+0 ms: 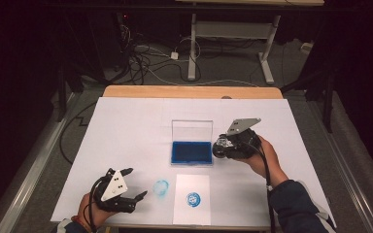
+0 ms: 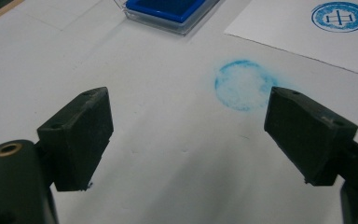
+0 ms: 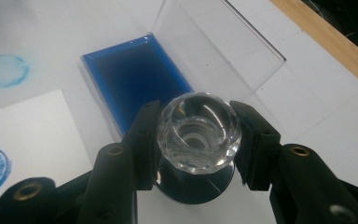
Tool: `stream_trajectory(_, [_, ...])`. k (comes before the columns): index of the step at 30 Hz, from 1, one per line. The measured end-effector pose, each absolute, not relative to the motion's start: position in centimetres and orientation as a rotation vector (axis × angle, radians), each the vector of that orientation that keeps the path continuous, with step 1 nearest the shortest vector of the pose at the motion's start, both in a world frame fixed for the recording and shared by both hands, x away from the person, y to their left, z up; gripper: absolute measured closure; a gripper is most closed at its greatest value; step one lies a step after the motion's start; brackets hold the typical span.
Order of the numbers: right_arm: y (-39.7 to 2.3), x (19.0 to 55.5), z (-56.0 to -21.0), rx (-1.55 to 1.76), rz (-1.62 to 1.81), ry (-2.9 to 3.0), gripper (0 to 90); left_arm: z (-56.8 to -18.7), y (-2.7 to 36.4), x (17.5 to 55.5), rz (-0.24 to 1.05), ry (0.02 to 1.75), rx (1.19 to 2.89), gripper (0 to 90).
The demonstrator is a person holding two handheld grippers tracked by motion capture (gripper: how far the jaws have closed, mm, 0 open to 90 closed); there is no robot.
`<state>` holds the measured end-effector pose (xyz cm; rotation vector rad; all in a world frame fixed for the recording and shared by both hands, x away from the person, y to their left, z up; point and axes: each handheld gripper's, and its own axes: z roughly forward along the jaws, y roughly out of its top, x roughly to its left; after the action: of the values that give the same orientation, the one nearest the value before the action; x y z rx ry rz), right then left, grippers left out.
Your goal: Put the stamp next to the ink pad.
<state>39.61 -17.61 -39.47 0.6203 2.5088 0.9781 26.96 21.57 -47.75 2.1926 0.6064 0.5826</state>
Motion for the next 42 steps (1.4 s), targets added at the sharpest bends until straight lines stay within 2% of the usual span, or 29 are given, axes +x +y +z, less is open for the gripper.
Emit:
stream_trajectory(14, [-17.8,41.9,-41.2,0.717,0.915,2.519,56.3,-47.9,21.5,27.1,0.582,0.609,2.197,14.8])
stream_trajectory(42, [-17.8,41.8,-42.6,0.732,0.883,2.569,56.1,-47.9,21.4,27.1,0.584,0.603,2.207,14.8])
